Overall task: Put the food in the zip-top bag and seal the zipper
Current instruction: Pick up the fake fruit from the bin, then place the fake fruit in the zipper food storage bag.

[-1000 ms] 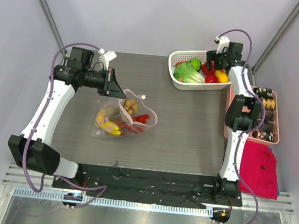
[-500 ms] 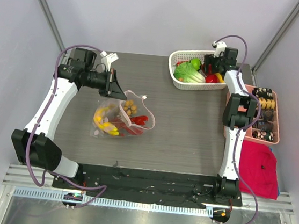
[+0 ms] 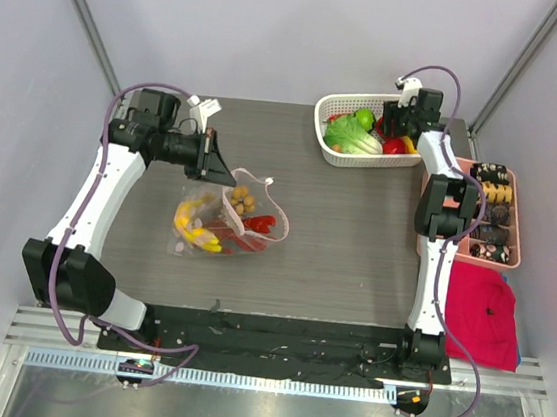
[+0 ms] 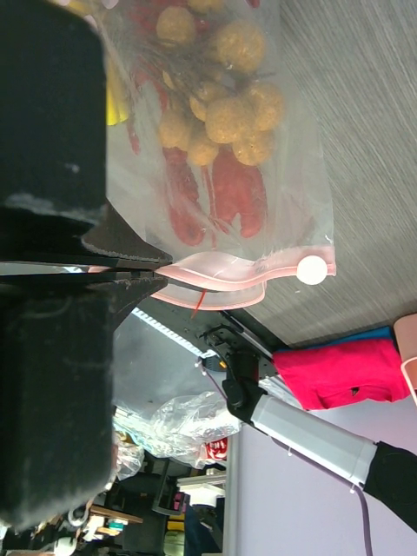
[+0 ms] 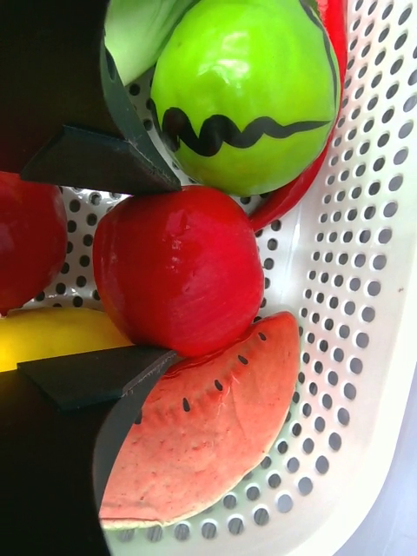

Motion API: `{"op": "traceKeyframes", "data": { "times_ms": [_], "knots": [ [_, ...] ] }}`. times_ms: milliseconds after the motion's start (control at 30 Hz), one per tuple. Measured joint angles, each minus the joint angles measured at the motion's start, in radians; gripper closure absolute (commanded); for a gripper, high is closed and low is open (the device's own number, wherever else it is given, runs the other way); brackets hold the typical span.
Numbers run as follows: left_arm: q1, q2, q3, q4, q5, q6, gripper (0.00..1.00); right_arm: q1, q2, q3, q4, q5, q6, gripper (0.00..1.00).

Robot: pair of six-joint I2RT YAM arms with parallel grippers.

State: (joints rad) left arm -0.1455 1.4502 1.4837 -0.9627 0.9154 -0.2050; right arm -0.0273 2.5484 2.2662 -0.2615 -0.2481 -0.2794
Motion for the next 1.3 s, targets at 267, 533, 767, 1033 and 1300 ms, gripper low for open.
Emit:
{"op": "traceKeyframes", "data": {
  "times_ms": [267, 533, 767, 1033, 1300],
  "knots": [
    [0.0, 0.008, 0.017, -0.003, 0.0, -0.005, 1.0, 0.0, -0.094, -0.051, -0.014, 0.008, 0.02, 0.87],
    [0.0, 0.012, 0.019, 0.002, 0.0, -0.032, 1.0, 0.0, -0.348, -0.08, -0.015, -0.003, 0.027, 0.95],
    [0.001, 0.012, 0.019, 0.022, 0.001, -0.075, 1.0, 0.017, -0.647, -0.252, -0.08, -0.183, 0.077, 0.97],
    [0.004, 0.012, 0.019, 0.05, 0.005, -0.115, 1.0, 0.351, -1.162, -0.775, -0.1, -0.407, 0.124, 0.97],
    [0.005, 0.012, 0.019, 0.06, 0.013, -0.135, 1.0, 0.645, -1.293, -0.974, -0.098, -0.365, 0.093, 0.98]
  ]
}}
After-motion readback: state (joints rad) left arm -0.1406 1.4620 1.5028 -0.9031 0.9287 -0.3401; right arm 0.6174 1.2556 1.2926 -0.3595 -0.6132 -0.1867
